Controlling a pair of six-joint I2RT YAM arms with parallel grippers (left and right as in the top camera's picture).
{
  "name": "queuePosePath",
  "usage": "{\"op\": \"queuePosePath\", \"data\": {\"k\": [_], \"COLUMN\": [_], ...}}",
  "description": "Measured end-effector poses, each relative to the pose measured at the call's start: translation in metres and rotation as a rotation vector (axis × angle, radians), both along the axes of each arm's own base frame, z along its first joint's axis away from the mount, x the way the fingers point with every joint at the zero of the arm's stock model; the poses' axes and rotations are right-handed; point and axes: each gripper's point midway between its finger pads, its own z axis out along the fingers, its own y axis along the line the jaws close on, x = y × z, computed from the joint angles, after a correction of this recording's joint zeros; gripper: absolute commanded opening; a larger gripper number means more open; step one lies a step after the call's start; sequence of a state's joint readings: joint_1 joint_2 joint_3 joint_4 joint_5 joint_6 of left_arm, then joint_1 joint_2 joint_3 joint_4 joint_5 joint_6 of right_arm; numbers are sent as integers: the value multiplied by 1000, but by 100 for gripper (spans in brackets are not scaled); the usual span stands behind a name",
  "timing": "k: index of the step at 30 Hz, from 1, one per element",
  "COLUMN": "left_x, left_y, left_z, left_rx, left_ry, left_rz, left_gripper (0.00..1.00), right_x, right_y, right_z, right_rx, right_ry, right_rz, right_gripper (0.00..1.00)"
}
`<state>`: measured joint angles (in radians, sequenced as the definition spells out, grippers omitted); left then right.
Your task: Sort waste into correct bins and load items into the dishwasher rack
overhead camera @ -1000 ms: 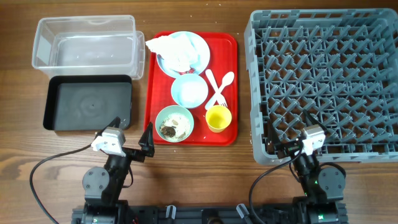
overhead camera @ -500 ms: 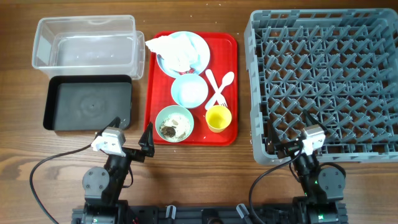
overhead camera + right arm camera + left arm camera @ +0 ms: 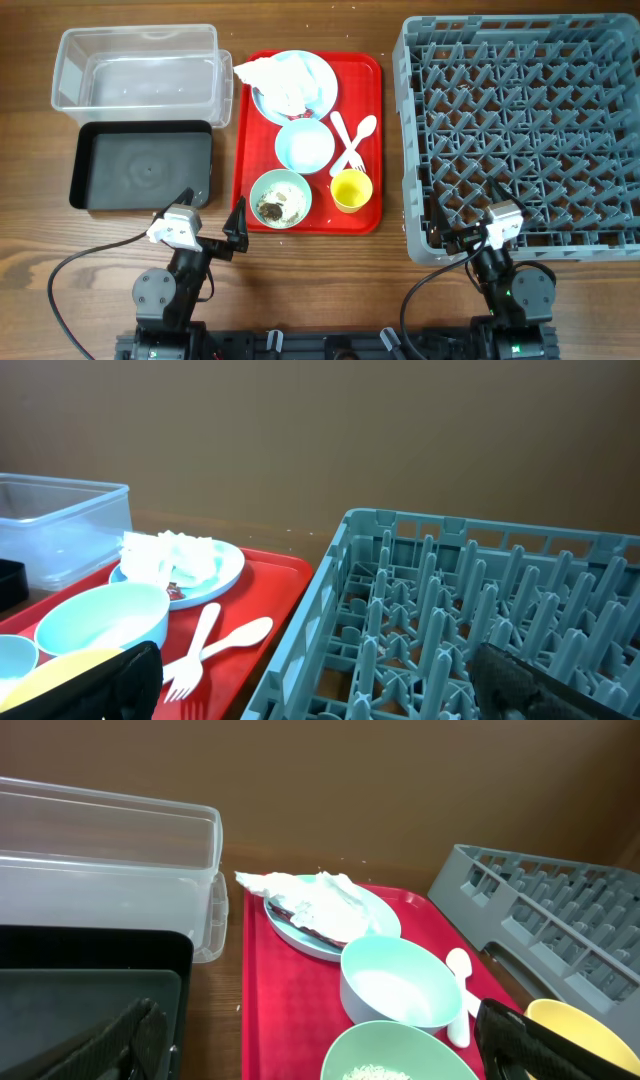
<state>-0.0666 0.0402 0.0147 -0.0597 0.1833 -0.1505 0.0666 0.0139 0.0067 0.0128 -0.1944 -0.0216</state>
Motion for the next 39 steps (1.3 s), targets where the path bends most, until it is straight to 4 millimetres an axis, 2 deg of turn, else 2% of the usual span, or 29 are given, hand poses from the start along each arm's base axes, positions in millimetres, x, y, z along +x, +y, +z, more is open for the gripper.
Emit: {"op": "queuePosePath", "data": {"k": [7, 15, 19, 24, 27, 32, 35, 37, 39], "left_x": [0, -1, -1, 9, 27, 77, 106, 131, 157], "left_y": [0, -4, -5, -10, -15, -23, -33, -47, -65], "left_z": [0, 13, 36, 65, 92, 133, 140, 145, 135], "left_rx": [0, -5, -5, -3, -2, 2, 18, 32, 51], "left_ry": [-2, -45, -50, 33, 145, 444, 634, 743, 829], "left_rz": [-1, -27, -27, -55, -77, -97, -118, -148, -180], "left_gripper": [100, 100, 100, 100, 100, 100, 100, 100, 100], "right_x": [0, 0, 0, 0, 0, 0, 1, 1, 1], "right_y": [0, 0, 0, 0, 0, 0, 0, 0, 0], "right_z": [0, 0, 0, -1, -1, -2, -2, -2, -2], "right_rx": [0, 0, 0, 0, 0, 0, -1, -1, -1], "right_ry": [0, 0, 0, 3, 5, 7, 8, 9, 9], "right_rz": [0, 0, 0, 0, 0, 0, 0, 0, 0], "right_gripper": [100, 100, 99, 100, 99, 100, 100, 100, 100]}}
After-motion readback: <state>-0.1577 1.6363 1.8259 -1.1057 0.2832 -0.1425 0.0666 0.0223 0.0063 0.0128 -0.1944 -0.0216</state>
